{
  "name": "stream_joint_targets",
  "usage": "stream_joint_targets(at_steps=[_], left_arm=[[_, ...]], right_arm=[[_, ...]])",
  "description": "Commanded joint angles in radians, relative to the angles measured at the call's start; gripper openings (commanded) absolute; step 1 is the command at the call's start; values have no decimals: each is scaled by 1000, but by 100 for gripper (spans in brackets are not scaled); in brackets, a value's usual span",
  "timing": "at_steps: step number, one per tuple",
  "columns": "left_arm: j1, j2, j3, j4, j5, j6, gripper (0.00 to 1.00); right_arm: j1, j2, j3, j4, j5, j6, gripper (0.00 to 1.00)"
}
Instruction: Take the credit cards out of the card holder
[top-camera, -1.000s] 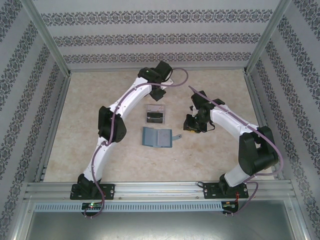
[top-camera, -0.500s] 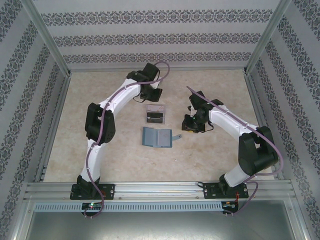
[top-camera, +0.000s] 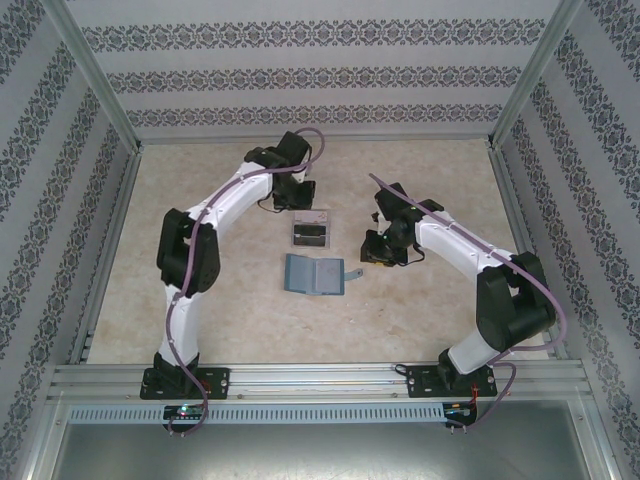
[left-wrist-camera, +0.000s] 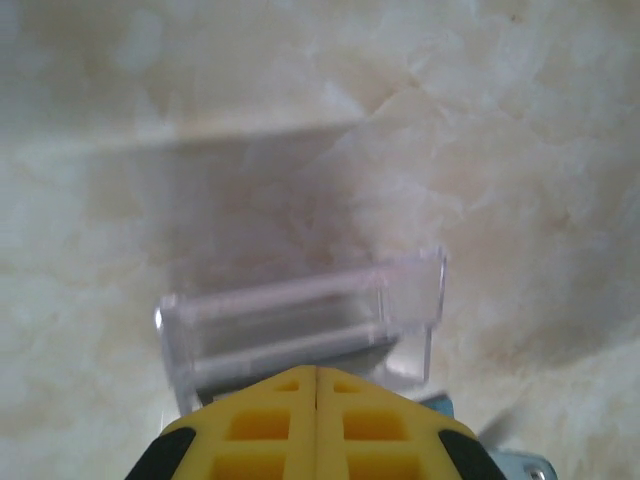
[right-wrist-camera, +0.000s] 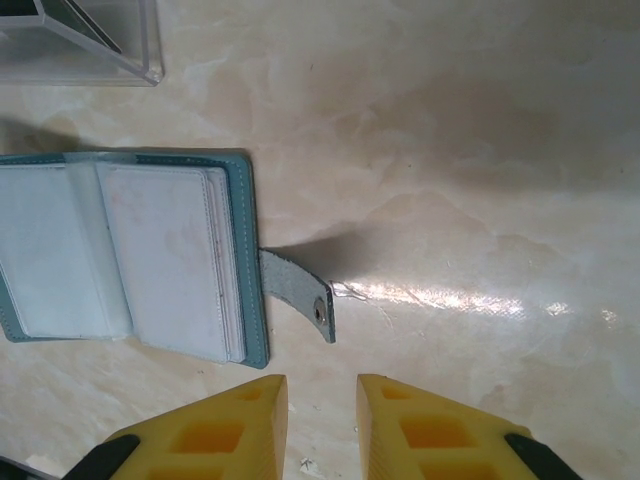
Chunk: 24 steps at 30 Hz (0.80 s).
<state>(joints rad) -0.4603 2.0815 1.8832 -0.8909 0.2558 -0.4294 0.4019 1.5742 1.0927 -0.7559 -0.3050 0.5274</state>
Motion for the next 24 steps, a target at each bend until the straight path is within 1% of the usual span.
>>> stream_joint_targets(at_steps=[1,3,6,9,12,19,24], left_arm=[[-25,-116,-83,-31,-4,-72,0],[-42,-168,-143,-3,20,-92,0],[-71,-247,-251,84,67,-128,0],[-95,-299,-341,149,107,-159,0],[-123,-338,-412,191,114,-193,0],[-185,-363,-552,295,157,-275,0],[-208,-363,-640,384,189,-336,0]], right_arm=[[17,18,24,12,-20,17,26],[27,28,24,25,-37,22,26],[42,48,26,44,-57,30,26],[62,69,30,58,-69,33,26],[76,91,36,68,-75,34,26],[92,144,34,90,-89,29,26],[94,176,24,99,-71,20,26]])
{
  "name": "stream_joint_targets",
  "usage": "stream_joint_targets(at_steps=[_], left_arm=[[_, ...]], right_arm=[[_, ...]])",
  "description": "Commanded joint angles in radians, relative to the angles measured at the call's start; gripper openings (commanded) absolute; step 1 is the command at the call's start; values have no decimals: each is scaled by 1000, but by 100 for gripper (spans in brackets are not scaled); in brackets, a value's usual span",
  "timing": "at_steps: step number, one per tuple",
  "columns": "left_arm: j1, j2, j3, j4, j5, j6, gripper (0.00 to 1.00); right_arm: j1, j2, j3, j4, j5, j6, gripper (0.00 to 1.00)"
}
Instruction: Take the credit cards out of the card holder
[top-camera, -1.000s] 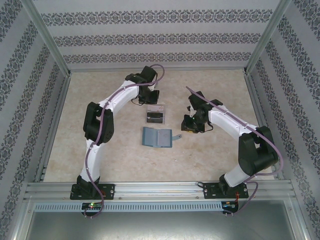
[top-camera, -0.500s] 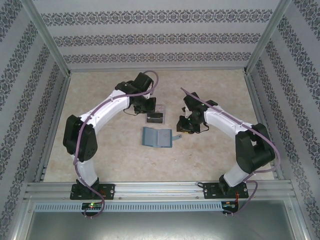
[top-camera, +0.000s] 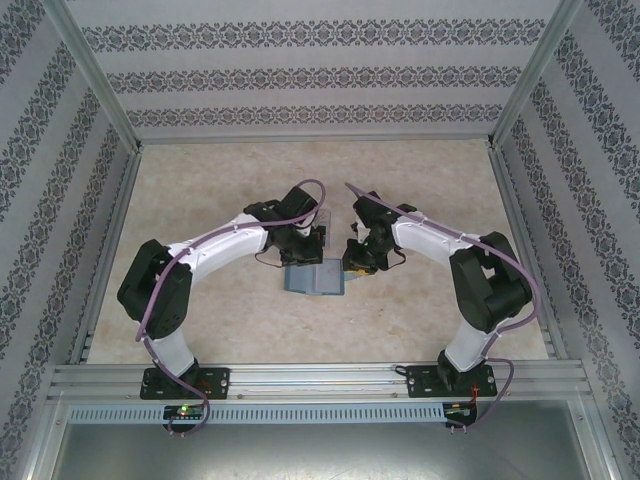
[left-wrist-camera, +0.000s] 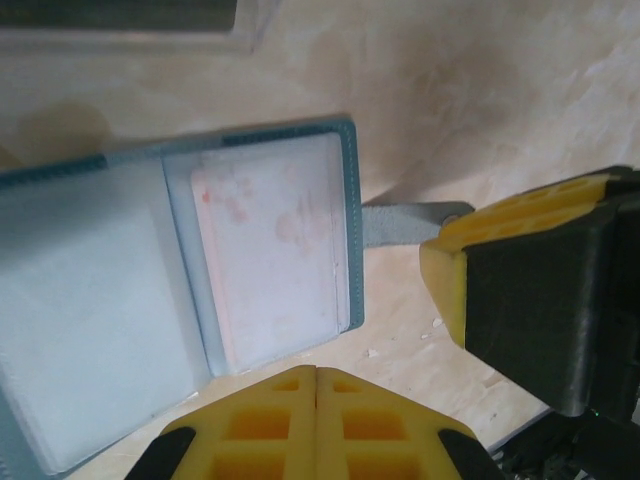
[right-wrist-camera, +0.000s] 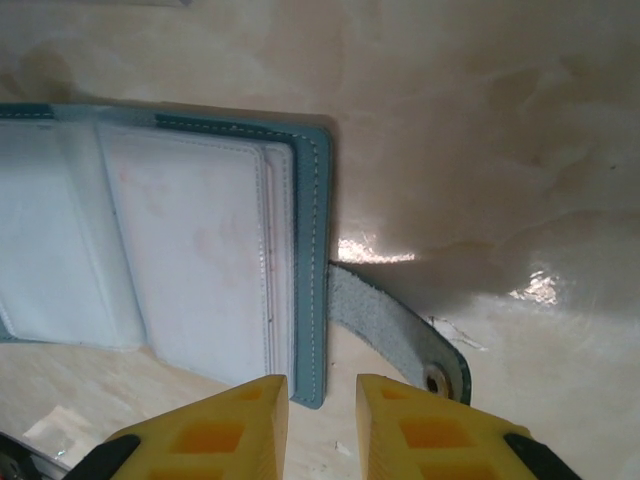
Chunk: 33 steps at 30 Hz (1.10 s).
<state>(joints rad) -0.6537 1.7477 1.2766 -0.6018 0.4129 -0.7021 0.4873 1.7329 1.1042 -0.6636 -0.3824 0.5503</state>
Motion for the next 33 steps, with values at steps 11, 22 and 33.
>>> stream_joint_targets(at_steps=[11,22,33], left_arm=[[-33,24,-68,152,37,-103,5],[-49,115,-55,209,92,-137,14],[-52,195,-21,239,139,-156,19]], right_arm=[[2,76,9,-3,69,-42,25],[0,82,-23,27,56,-31,25],[0,70,-33,26,54,-28,25]])
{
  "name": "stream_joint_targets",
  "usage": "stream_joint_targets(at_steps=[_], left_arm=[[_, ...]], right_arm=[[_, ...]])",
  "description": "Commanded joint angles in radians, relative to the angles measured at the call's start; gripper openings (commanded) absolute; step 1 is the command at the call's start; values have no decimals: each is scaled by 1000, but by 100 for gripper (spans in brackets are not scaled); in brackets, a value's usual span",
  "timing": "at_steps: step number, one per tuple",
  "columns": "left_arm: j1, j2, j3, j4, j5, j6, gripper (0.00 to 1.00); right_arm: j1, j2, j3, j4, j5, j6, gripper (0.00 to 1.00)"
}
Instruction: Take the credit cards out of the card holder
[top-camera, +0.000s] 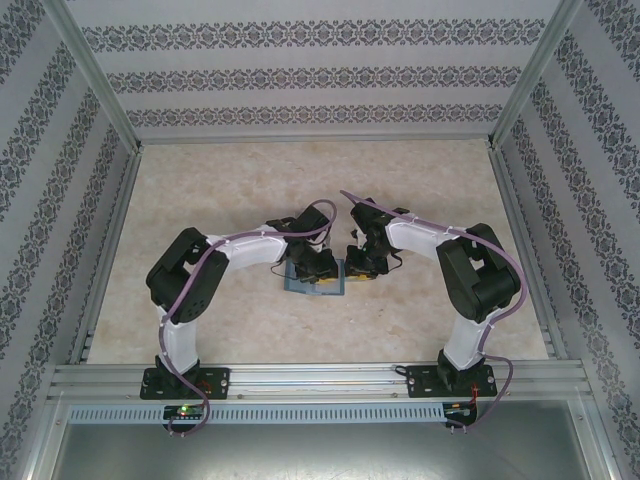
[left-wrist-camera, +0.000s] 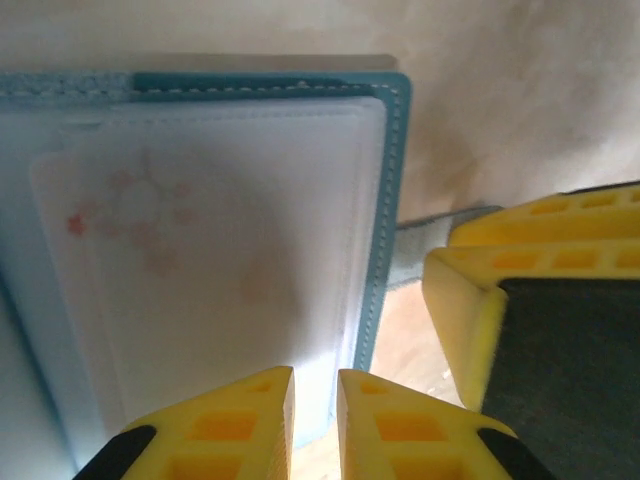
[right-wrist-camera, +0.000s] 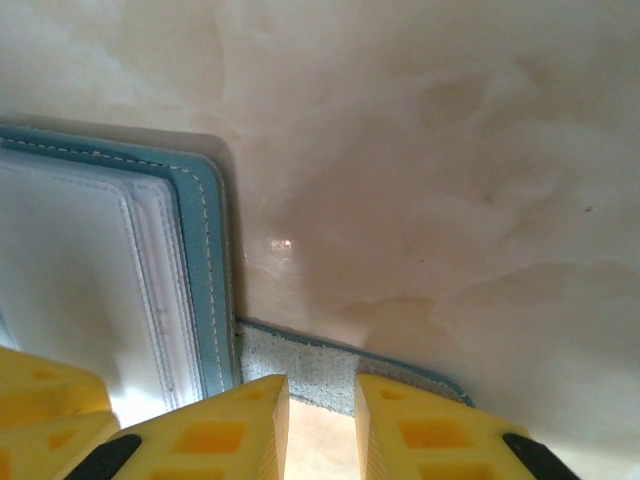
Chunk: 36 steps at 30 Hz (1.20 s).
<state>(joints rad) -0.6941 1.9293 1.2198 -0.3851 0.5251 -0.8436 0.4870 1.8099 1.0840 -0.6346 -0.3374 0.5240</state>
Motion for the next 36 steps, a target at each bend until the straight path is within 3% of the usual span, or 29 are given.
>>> stream_joint_targets(at_steps=[1,11,20,36], left_arm=[[-12,18,40,22,28,-14,19],[-17,58,85,-3,43,-4,21],[-27,91,140,-152,-44,49,21],[-43,88,295,-511,-339,176,28]], right_arm=[[1,-9,-12,-4,9,0,25],[1,-7,-13,-6,7,-2,25],[1,-6,-12,-12,8,-1,25],[1,-8,1,-23,9,-2,25]])
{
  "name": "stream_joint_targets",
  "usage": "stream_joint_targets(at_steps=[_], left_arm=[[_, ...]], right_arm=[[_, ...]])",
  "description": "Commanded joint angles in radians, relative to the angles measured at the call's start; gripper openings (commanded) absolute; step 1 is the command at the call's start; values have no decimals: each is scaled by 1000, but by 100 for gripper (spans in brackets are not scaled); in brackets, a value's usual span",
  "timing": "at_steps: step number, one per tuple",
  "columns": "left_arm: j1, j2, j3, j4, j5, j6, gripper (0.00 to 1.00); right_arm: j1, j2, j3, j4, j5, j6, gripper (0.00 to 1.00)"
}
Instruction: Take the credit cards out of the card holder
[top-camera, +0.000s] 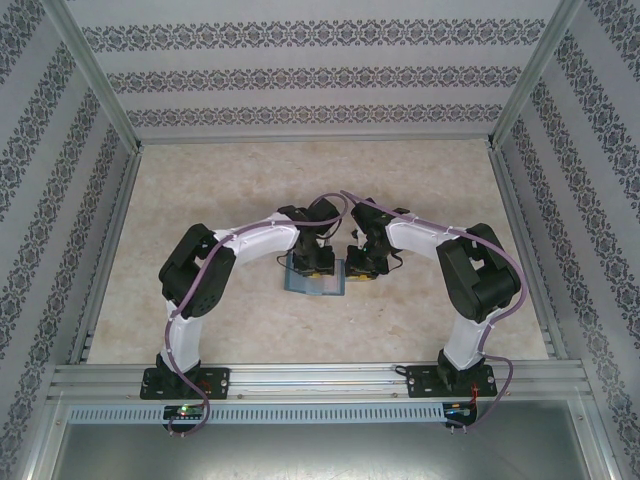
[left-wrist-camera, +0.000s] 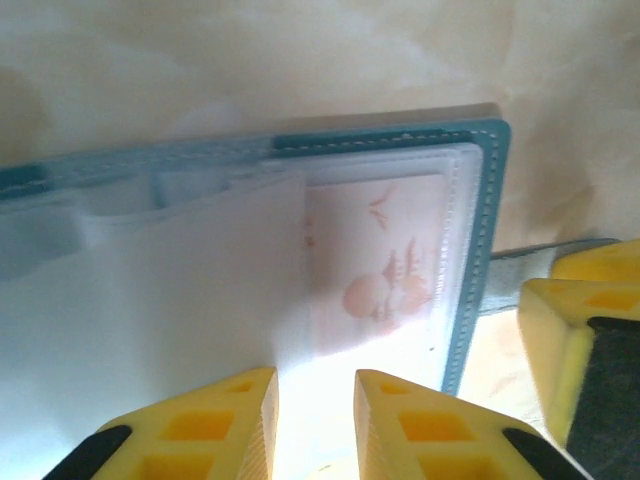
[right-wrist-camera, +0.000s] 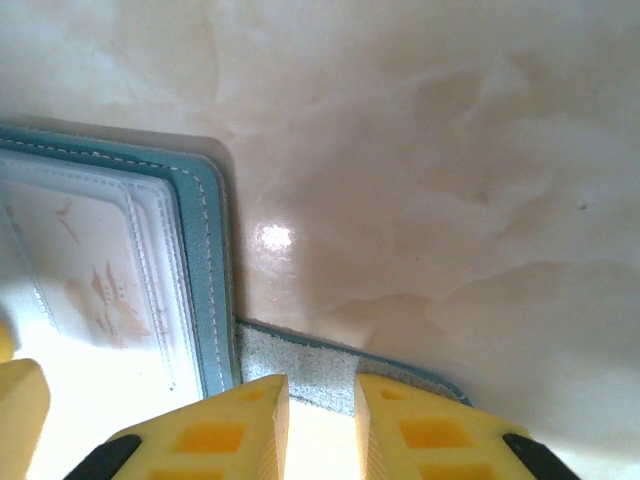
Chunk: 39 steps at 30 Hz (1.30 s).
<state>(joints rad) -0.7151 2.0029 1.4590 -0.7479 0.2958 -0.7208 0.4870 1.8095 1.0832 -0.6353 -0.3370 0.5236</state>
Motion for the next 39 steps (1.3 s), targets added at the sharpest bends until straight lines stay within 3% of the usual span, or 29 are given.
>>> stream_joint_targets(at_steps=[1,9,17,25,30,39], left_arm=[[-26,19,75,-176,-132,62,29],[-47,53,150,-272,-209,86,35],[-52,33,108,-64,-8,27,31],[-52,86,96,33,91,-6,28],[-52,116,91,35,85,-1,29],[-52,117,126,-118,-63,49,35]], right_arm=[[1,-6,4,-25,9,-2,25],[2,-7,5,-26,7,-2,25],[3,-9,1,-23,9,-2,25],[3,-18,0,-24,9,-1,25],[2,-22,-6,-23,10,-1,25],[3,-26,-10,-22,13,1,25]])
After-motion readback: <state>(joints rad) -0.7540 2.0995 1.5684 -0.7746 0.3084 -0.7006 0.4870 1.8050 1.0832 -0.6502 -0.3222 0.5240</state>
